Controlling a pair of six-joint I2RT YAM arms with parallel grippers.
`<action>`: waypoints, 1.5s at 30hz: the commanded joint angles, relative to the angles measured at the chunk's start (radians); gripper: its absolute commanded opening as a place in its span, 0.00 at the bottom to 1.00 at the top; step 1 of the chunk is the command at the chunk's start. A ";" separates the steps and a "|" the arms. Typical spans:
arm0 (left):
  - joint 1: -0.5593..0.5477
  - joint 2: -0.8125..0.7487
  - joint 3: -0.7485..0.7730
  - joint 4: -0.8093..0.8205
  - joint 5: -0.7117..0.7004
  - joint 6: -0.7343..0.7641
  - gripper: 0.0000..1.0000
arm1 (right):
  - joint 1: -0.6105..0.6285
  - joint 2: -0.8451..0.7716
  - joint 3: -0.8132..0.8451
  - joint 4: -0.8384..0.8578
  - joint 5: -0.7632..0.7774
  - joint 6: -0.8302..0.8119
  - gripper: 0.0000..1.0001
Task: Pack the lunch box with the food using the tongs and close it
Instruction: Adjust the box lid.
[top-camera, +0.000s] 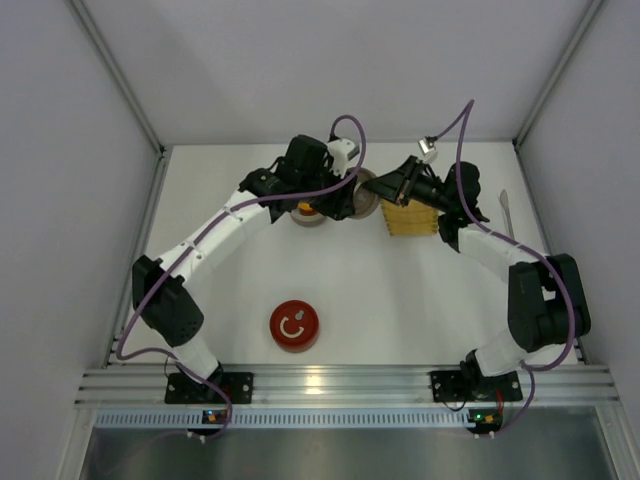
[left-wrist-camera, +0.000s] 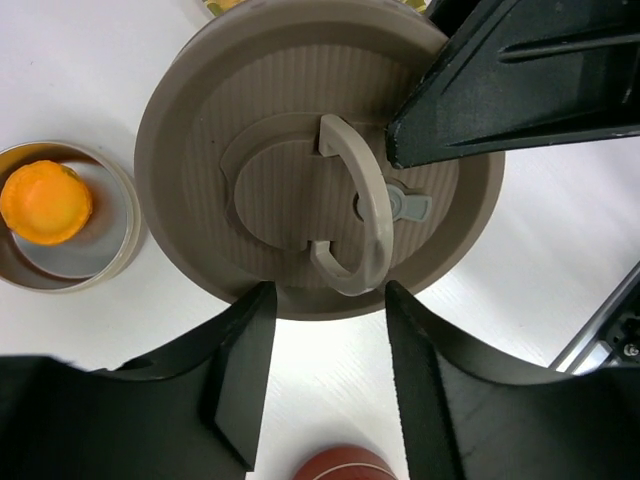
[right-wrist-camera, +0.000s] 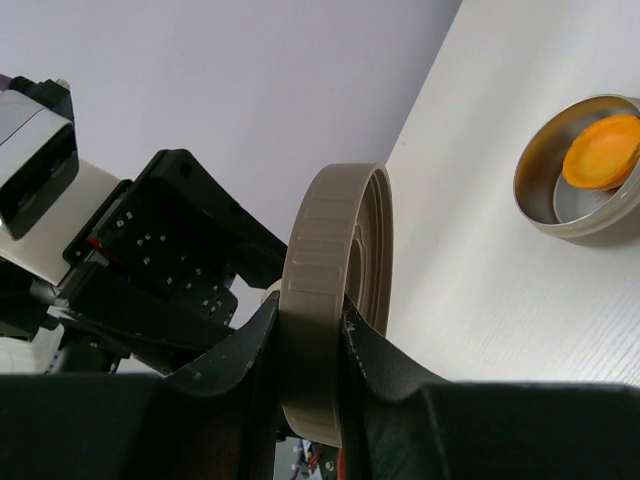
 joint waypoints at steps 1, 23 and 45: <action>-0.003 -0.083 -0.020 0.084 0.029 0.005 0.54 | -0.002 0.006 -0.004 0.114 -0.002 0.023 0.00; -0.019 -0.146 -0.112 0.222 0.027 0.094 0.59 | -0.004 -0.030 -0.047 0.092 0.036 0.088 0.00; -0.036 -0.054 -0.066 0.219 -0.075 0.094 0.50 | -0.004 -0.060 -0.073 0.083 0.050 0.122 0.00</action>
